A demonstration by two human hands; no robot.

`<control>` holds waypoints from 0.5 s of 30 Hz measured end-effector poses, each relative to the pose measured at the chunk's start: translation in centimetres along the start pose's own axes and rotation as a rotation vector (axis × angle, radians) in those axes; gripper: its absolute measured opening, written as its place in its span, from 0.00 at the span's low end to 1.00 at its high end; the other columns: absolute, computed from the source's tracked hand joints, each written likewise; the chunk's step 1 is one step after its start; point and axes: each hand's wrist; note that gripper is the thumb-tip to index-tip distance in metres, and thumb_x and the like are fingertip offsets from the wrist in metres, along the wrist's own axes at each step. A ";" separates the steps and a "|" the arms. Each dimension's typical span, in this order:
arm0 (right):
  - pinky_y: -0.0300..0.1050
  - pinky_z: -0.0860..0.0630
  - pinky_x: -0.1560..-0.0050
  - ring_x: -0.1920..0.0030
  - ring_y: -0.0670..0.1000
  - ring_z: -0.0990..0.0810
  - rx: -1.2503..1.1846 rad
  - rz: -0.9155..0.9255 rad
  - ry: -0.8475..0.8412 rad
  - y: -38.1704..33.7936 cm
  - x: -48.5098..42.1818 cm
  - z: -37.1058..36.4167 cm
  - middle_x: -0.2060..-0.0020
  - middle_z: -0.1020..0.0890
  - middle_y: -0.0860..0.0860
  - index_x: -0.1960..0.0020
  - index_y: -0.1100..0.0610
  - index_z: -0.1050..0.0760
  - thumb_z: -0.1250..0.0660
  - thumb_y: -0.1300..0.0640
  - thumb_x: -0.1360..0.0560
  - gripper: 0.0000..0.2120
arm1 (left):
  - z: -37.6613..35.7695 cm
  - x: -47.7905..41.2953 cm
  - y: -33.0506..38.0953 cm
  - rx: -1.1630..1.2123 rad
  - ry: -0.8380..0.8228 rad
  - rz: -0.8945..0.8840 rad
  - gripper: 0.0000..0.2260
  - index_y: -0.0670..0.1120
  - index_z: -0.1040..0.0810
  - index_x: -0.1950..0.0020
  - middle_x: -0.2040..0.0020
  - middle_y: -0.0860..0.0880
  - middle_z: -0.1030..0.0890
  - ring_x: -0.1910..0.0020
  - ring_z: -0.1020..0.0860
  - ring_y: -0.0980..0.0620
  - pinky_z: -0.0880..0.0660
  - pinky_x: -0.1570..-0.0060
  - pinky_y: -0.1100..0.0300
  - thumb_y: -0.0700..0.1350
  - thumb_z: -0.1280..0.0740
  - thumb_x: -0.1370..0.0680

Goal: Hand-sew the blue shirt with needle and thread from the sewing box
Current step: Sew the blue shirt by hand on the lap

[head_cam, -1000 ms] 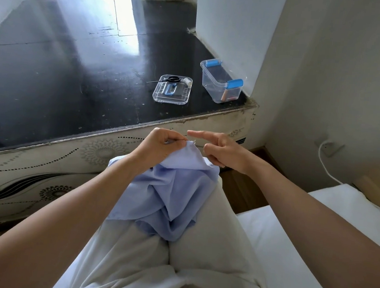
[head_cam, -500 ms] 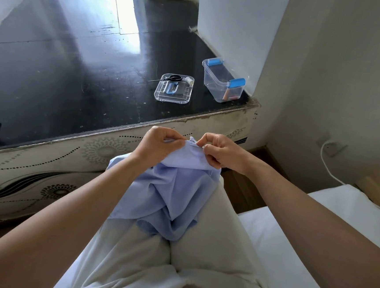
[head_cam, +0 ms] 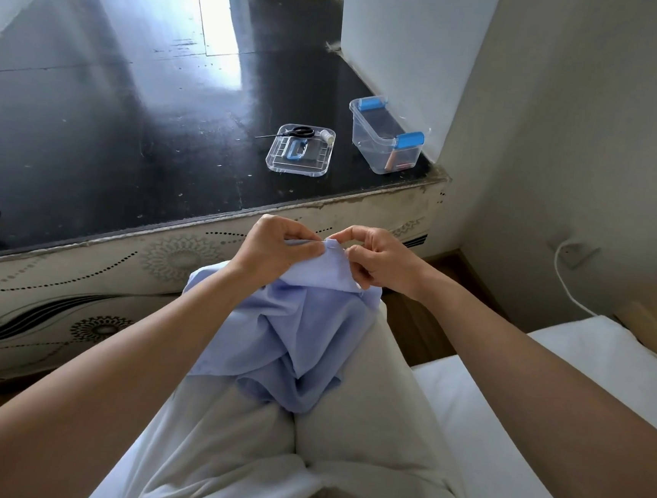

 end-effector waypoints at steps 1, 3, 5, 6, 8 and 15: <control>0.30 0.26 0.65 0.61 0.45 0.22 0.003 0.004 0.004 -0.1 0.0 -0.1 0.57 0.22 0.51 0.41 0.56 0.26 0.43 0.62 0.17 0.09 | 0.0 0.0 0.0 0.001 0.004 -0.002 0.01 0.47 0.14 0.57 0.60 0.47 0.15 0.61 0.21 0.54 0.23 0.58 0.60 0.43 0.26 0.27; 0.29 0.27 0.65 0.59 0.46 0.23 0.010 0.010 0.018 -0.1 0.0 -0.1 0.57 0.23 0.50 0.42 0.58 0.25 0.43 0.62 0.18 0.09 | 0.0 0.0 -0.1 0.004 0.004 -0.003 0.02 0.46 0.14 0.56 0.60 0.48 0.15 0.61 0.21 0.55 0.25 0.60 0.66 0.43 0.26 0.27; 0.31 0.24 0.62 0.55 0.48 0.22 0.025 0.018 0.026 0.0 0.0 -0.3 0.55 0.22 0.52 0.43 0.58 0.25 0.43 0.62 0.18 0.09 | 0.0 0.0 -0.2 0.003 -0.010 -0.004 0.02 0.46 0.14 0.56 0.60 0.47 0.15 0.62 0.21 0.55 0.26 0.63 0.70 0.43 0.26 0.26; 0.32 0.23 0.59 0.53 0.49 0.22 0.033 0.020 0.030 0.1 0.0 -0.3 0.54 0.22 0.53 0.43 0.59 0.25 0.43 0.62 0.18 0.09 | 0.0 0.1 -0.3 0.008 -0.015 -0.006 0.02 0.46 0.14 0.56 0.60 0.47 0.15 0.62 0.21 0.56 0.26 0.63 0.71 0.43 0.26 0.26; 0.32 0.23 0.59 0.53 0.49 0.22 0.039 0.019 0.034 0.2 -0.1 -0.4 0.55 0.22 0.52 0.44 0.59 0.25 0.43 0.62 0.18 0.09 | -0.1 0.1 -0.4 0.018 -0.005 -0.009 0.01 0.46 0.15 0.56 0.60 0.47 0.16 0.61 0.21 0.56 0.26 0.61 0.70 0.42 0.26 0.26; 0.27 0.29 0.67 0.65 0.38 0.23 -0.001 -0.005 0.046 0.1 0.4 -0.2 0.60 0.23 0.49 0.40 0.65 0.24 0.44 0.64 0.18 0.12 | -0.1 0.3 -0.5 0.037 0.018 0.037 0.02 0.46 0.14 0.57 0.58 0.46 0.15 0.59 0.20 0.53 0.24 0.55 0.60 0.43 0.26 0.26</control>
Point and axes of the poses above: each hand's wrist, its own x-axis away from the middle knuckle, its own z-axis out of the back of the hand, y = z × x
